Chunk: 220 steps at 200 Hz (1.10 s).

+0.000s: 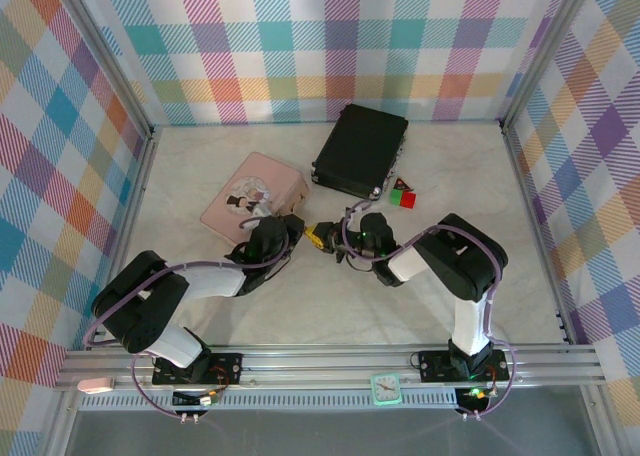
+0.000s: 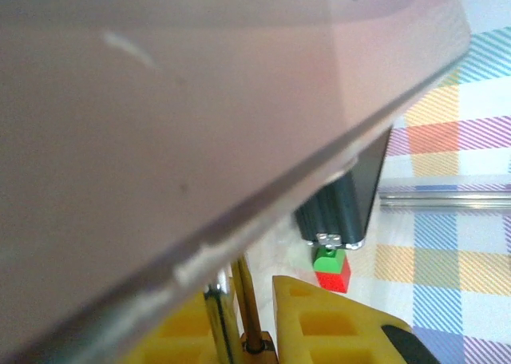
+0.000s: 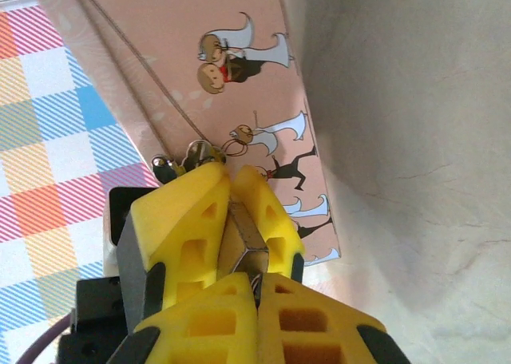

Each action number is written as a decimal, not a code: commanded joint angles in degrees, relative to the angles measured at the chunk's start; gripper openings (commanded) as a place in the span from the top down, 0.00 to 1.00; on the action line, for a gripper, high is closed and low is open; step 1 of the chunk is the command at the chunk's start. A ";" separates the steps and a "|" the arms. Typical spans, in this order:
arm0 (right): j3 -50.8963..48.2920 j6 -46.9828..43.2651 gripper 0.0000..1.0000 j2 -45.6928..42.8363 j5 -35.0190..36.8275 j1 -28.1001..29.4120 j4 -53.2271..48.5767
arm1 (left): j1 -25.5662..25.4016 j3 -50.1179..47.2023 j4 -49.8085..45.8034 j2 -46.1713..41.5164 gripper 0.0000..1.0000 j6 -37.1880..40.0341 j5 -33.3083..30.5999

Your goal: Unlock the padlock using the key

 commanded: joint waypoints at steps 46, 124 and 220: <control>10.44 24.00 1.00 -6.97 -4.48 -2.97 5.29 | -0.50 -7.06 41.08 13.25 1.00 11.60 4.31; 12.22 40.57 1.00 -0.60 3.17 -2.68 14.07 | -1.48 -7.14 41.12 15.17 1.00 17.66 3.34; 8.40 24.51 0.68 3.07 0.72 -3.64 13.92 | -0.15 -6.73 35.75 13.51 1.00 11.66 0.09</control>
